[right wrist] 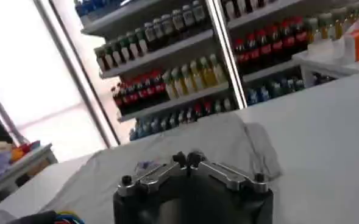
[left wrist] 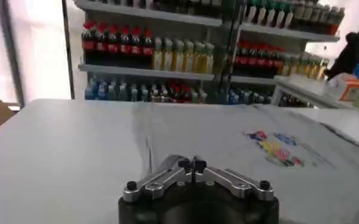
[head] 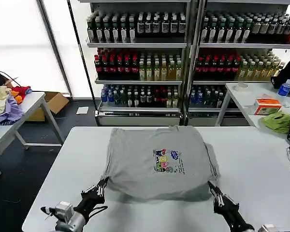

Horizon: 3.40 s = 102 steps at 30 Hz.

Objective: Fold and organize the clothes.

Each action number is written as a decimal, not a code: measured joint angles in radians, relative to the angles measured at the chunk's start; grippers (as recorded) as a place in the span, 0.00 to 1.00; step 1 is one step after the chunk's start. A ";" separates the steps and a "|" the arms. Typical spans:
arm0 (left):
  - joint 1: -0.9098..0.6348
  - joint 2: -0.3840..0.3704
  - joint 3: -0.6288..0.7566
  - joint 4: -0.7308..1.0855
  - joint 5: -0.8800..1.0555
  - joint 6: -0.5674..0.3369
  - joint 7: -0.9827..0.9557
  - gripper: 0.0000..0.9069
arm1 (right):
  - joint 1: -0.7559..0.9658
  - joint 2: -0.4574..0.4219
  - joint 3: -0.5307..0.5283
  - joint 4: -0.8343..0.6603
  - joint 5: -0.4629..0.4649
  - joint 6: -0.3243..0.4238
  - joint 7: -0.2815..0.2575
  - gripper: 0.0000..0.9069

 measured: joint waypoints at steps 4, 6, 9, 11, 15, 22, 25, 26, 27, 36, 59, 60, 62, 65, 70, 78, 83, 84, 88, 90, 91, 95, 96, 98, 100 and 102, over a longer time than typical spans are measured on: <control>-0.093 -0.006 0.013 0.062 -0.031 0.008 0.000 0.01 | 0.102 -0.015 -0.019 -0.067 -0.001 -0.001 0.011 0.00; -0.137 -0.010 0.018 0.095 -0.042 0.009 0.000 0.01 | 0.150 -0.021 -0.030 -0.103 -0.005 -0.001 0.013 0.00; -0.198 -0.015 0.025 0.145 -0.051 0.010 0.000 0.02 | 0.215 -0.023 -0.052 -0.160 -0.019 0.003 0.016 0.00; -0.237 -0.018 0.028 0.182 -0.057 0.010 0.000 0.98 | 0.257 -0.022 -0.069 -0.199 -0.033 0.003 0.021 0.88; -0.303 -0.023 0.034 0.253 -0.060 0.017 0.007 1.00 | 0.324 -0.014 -0.106 -0.273 -0.067 -0.005 0.022 1.00; -0.368 -0.030 0.032 0.361 -0.050 0.025 0.016 1.00 | 0.401 0.004 -0.150 -0.364 -0.129 -0.014 0.024 1.00; -0.377 -0.024 0.023 0.382 -0.048 0.026 0.012 1.00 | 0.413 0.006 -0.154 -0.380 -0.148 -0.021 0.026 1.00; -0.379 -0.023 0.019 0.387 -0.047 0.027 0.010 1.00 | 0.414 0.005 -0.154 -0.382 -0.154 -0.023 0.027 1.00; -0.380 -0.021 0.016 0.389 -0.047 0.028 0.009 1.00 | 0.413 0.005 -0.153 -0.382 -0.162 -0.027 0.030 1.00; -0.313 -0.021 -0.017 0.339 -0.038 0.045 -0.012 1.00 | 0.349 0.008 -0.112 -0.325 -0.270 -0.097 0.097 1.00; -0.221 -0.051 0.005 0.268 0.000 0.052 -0.029 0.36 | 0.190 0.065 -0.115 -0.214 -0.388 -0.176 0.153 0.00; -0.223 -0.052 0.008 0.271 0.001 0.052 -0.028 0.30 | 0.187 0.066 -0.116 -0.215 -0.391 -0.175 0.151 0.00; -0.225 -0.056 0.015 0.279 0.001 0.051 -0.025 0.21 | 0.182 0.068 -0.116 -0.219 -0.395 -0.172 0.145 0.00; -0.224 -0.060 0.023 0.289 0.002 0.048 -0.019 0.08 | 0.177 0.067 -0.116 -0.221 -0.399 -0.169 0.140 0.00; -0.221 -0.056 0.028 0.305 0.003 0.043 -0.009 0.01 | 0.178 0.064 -0.114 -0.229 -0.401 -0.163 0.130 0.00; -0.224 -0.056 0.035 0.319 -0.009 0.027 0.010 0.01 | 0.192 0.054 -0.113 -0.236 -0.366 -0.168 0.125 0.00; -0.223 -0.059 0.040 0.322 -0.015 0.016 0.018 0.01 | 0.196 0.041 -0.114 -0.236 -0.338 -0.174 0.119 0.00; -0.220 -0.059 0.040 0.322 -0.017 0.012 0.018 0.00 | 0.194 0.039 -0.114 -0.234 -0.332 -0.176 0.119 0.00; -0.210 -0.058 0.035 0.314 -0.022 -0.002 0.015 0.01 | 0.185 0.029 -0.110 -0.222 -0.307 -0.184 0.117 0.00; -0.205 -0.055 0.030 0.305 -0.023 -0.007 0.011 0.01 | 0.174 0.022 -0.105 -0.209 -0.292 -0.190 0.116 0.00; -0.201 -0.053 0.028 0.300 -0.022 -0.009 0.009 0.01 | 0.166 0.018 -0.102 -0.201 -0.284 -0.193 0.115 0.00; -0.171 -0.047 0.017 0.267 -0.016 -0.015 0.004 0.01 | 0.123 0.009 -0.094 -0.163 -0.255 -0.203 0.112 0.00; -0.160 -0.046 0.013 0.256 -0.014 -0.016 0.004 0.01 | 0.109 0.007 -0.090 -0.152 -0.248 -0.205 0.111 0.00; -0.134 -0.046 0.006 0.231 -0.009 -0.019 0.004 0.01 | 0.074 0.005 -0.082 -0.126 -0.236 -0.207 0.107 0.00; -0.102 -0.046 0.000 0.202 -0.001 -0.024 0.006 0.01 | 0.038 0.005 -0.075 -0.100 -0.227 -0.207 0.105 0.00; -0.072 -0.046 -0.005 0.177 0.009 -0.029 0.008 0.01 | -0.004 0.007 -0.068 -0.072 -0.221 -0.207 0.105 0.00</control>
